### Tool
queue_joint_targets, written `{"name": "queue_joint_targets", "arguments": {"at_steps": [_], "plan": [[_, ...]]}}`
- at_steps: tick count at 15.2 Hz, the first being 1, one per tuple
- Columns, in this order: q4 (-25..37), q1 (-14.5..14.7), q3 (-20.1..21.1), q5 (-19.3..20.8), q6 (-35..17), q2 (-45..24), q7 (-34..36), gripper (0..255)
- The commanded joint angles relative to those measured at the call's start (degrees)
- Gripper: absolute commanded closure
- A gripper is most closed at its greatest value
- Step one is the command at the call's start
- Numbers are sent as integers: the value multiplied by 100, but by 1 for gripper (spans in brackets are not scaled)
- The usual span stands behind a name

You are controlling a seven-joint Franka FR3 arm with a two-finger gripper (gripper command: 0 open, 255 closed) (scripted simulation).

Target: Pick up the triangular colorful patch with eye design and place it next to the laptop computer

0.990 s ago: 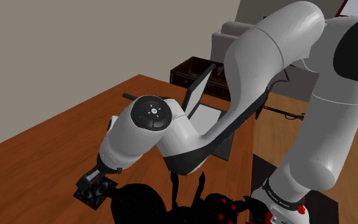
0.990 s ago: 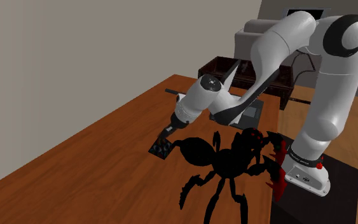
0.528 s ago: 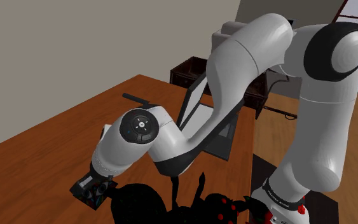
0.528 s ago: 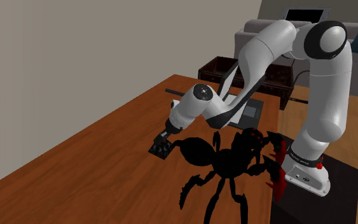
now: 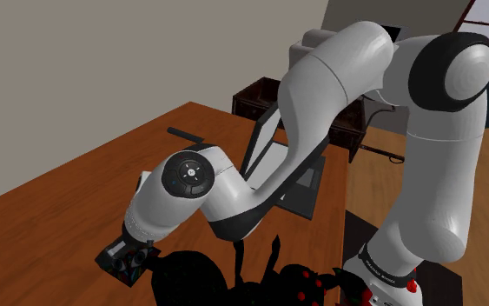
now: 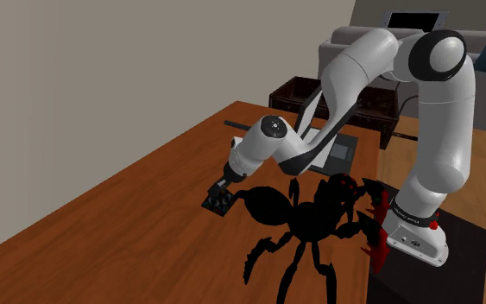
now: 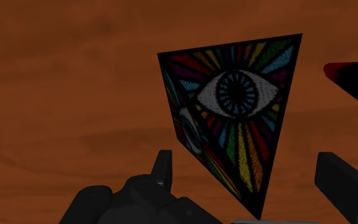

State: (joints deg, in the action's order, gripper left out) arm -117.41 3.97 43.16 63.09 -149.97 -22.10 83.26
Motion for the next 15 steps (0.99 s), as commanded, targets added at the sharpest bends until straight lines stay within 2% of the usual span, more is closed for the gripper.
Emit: {"name": "queue_joint_targets", "arguments": {"at_steps": [1,10,15], "plan": [[0,0,0,0,0,0,0,255],[1,0,0,1,0,-1,0,255],[-5,-216,260,-514,110,272,-426,255]]}}
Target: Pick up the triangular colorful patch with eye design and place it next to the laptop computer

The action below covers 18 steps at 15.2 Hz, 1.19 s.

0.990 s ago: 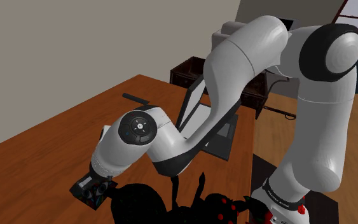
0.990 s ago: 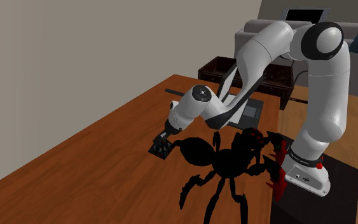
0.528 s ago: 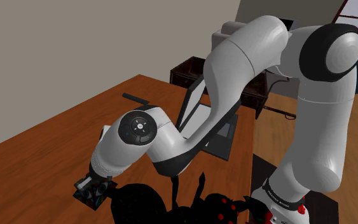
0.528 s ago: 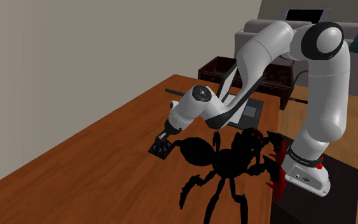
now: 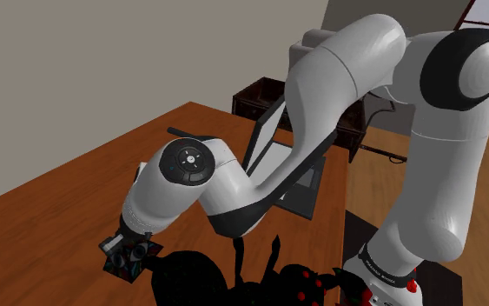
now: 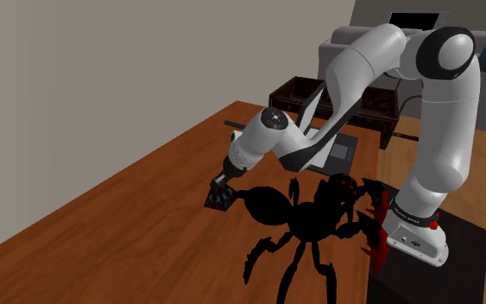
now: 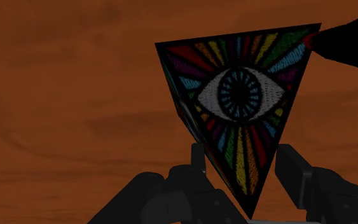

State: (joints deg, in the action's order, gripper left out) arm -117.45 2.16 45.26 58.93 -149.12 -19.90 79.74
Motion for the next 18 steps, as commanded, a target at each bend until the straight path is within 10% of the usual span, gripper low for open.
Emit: {"name": "queue_joint_targets", "arguments": {"at_steps": [1,18], "plan": [[3,-78,102,-201,48,105,-159,255],[264,-745,873,-1933,580,970,-1576,255]]}}
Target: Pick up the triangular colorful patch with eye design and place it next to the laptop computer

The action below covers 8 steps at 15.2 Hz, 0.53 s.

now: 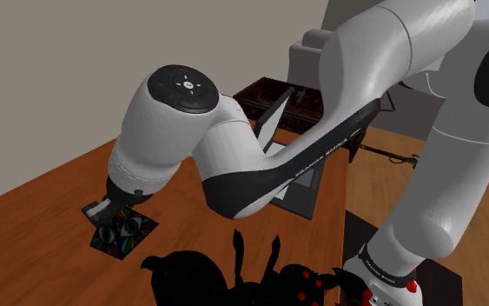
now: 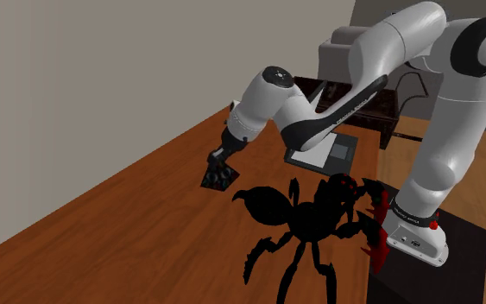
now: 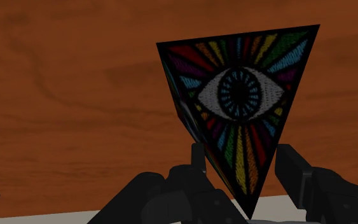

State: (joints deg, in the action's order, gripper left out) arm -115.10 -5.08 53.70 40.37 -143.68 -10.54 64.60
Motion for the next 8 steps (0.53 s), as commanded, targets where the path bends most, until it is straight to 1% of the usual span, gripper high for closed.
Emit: {"name": "queue_joint_targets", "arguments": {"at_steps": [1,8], "plan": [[58,-52,63,-173,77,80,-141,255],[304,-231,251,-797,387,384,-657,255]]}}
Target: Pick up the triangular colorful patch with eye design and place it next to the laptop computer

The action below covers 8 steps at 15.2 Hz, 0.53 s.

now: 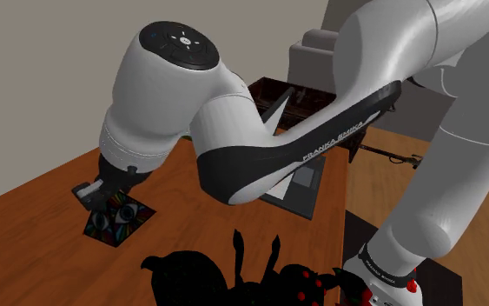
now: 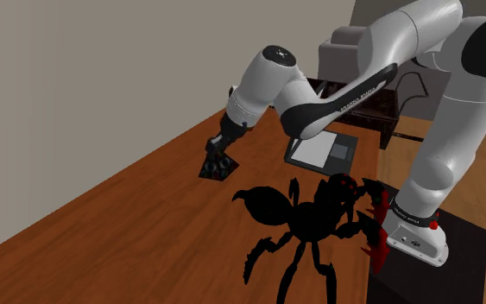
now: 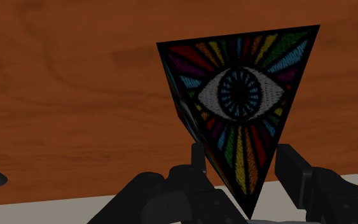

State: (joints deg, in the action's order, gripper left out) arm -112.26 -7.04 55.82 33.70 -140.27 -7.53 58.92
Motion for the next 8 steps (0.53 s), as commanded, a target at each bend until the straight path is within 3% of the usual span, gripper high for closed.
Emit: {"name": "queue_joint_targets", "arguments": {"at_steps": [1,8], "plan": [[61,-54,60,-211,95,122,-157,255],[399,-147,150,-699,474,352,-580,255]]}}
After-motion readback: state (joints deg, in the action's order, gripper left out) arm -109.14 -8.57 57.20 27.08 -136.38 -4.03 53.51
